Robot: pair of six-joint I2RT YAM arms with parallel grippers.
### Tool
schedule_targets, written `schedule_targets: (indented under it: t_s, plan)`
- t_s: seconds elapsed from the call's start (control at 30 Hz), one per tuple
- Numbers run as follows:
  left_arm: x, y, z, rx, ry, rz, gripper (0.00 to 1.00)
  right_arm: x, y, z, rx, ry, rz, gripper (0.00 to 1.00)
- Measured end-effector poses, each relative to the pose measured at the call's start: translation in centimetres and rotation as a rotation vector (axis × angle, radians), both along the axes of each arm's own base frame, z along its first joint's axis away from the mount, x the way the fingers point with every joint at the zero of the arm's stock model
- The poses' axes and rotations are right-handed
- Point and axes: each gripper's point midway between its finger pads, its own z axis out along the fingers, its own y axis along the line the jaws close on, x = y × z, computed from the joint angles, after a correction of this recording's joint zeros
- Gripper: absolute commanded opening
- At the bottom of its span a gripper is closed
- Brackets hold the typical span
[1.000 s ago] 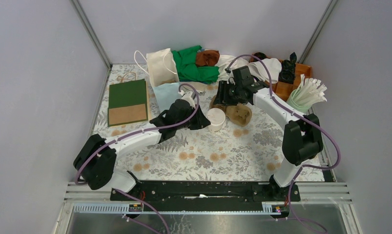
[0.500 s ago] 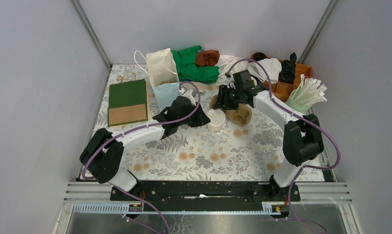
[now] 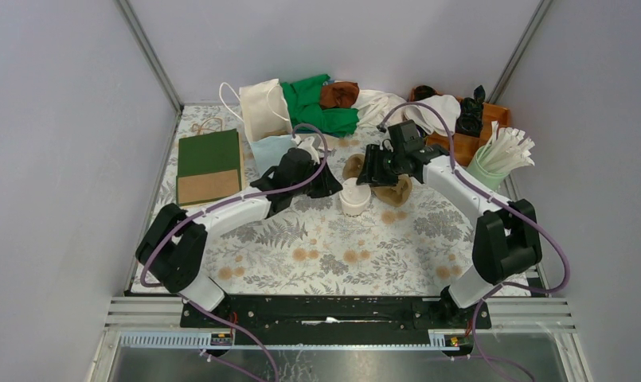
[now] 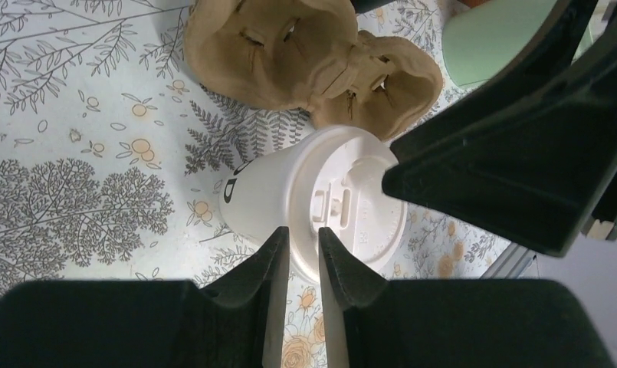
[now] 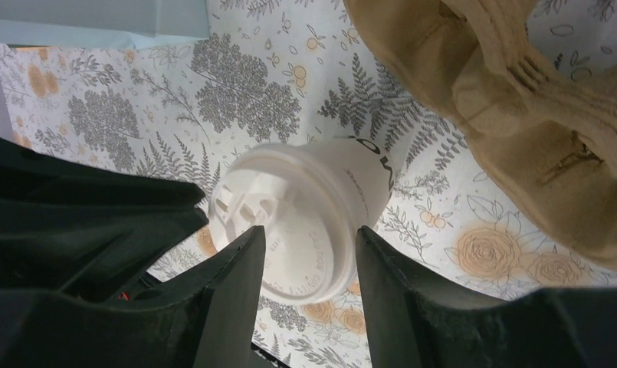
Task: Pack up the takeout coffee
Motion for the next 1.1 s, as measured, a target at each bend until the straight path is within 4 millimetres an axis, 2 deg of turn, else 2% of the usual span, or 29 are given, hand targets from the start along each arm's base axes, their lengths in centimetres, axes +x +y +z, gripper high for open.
schedule_targets:
  t_s: [0.3,0.5,0.6,0.77,0.87,1.1]
  plan:
    - [1.0,-0.5,0.3,0.015,-0.015,-0.010,0.25,-1.6,-1.6,0.1,-0.041,0.015,-0.062,0.56]
    - [1.0,-0.4,0.5,0.027,-0.018,-0.013,0.28,-1.4,-2.5,0.0,-0.081,-0.002,-0.087,0.48]
    - [0.6,-0.1,0.8,0.029,-0.009,-0.013,0.28,-1.3,-2.4,0.2,-0.083,-0.007,-0.077,0.46]
    - [-0.7,0.0,1.7,-0.008,-0.002,-0.022,0.24,-0.6,-1.9,1.8,-0.060,-0.045,-0.058,0.43]
    - [-1.6,-0.1,1.3,-0.022,0.018,-0.036,0.24,-0.5,-1.6,2.3,-0.046,-0.054,-0.045,0.42]
    - [-2.3,-0.4,1.0,-0.040,0.043,-0.053,0.22,-0.3,-1.5,1.2,-0.060,-0.032,-0.030,0.39]
